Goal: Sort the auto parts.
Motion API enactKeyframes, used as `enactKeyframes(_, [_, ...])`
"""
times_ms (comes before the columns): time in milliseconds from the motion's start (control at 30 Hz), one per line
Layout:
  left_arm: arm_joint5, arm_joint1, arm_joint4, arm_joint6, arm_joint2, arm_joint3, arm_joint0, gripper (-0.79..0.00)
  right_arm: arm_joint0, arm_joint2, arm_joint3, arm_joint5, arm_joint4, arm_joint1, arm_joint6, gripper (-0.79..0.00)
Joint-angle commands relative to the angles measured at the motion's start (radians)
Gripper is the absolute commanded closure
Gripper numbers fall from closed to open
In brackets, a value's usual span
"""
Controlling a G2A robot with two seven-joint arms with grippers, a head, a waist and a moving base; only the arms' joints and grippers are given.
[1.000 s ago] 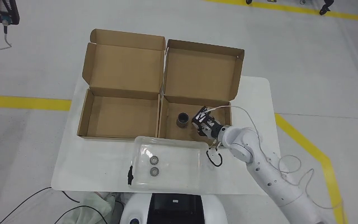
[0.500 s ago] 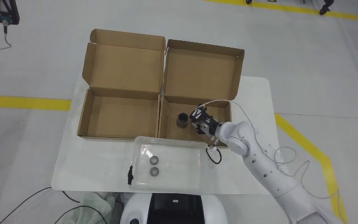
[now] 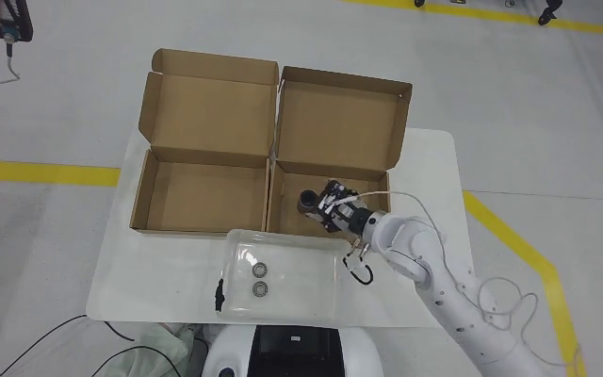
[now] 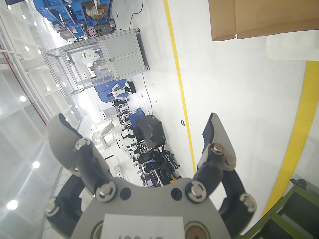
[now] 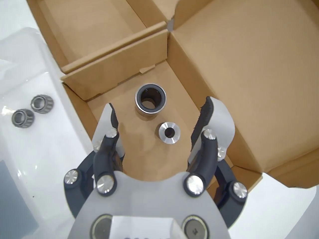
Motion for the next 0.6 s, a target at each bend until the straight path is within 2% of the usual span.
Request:
enactKeyframes(0, [0.0, 0.0, 0.0, 0.0, 0.0, 0.0, 0.0, -0.785, -0.042, -0.008, -0.062, -0.026, -0.008, 0.004, -0.039, -0.606])
enactKeyframes(133, [0.0, 0.0, 0.0, 0.0, 0.0, 0.0, 0.0, -0.785, -0.1, -0.043, -0.121, -0.054, -0.048, 0.006, -0.086, -0.61])
enactKeyframes(300, [0.0, 0.0, 0.0, 0.0, 0.0, 0.0, 0.0, -0.785, -0.154, -0.089, -0.136, -0.024, -0.109, 0.004, -0.151, -0.603])
enactKeyframes(500, [0.0, 0.0, 0.0, 0.0, 0.0, 0.0, 0.0, -0.785, -0.167, -0.128, -0.106, -0.018, -0.113, -0.005, -0.226, -0.539])
enactKeyframes(567, [0.0, 0.0, 0.0, 0.0, 0.0, 0.0, 0.0, -0.785, -0.167, -0.13, -0.102, -0.017, -0.112, -0.006, -0.233, -0.61])
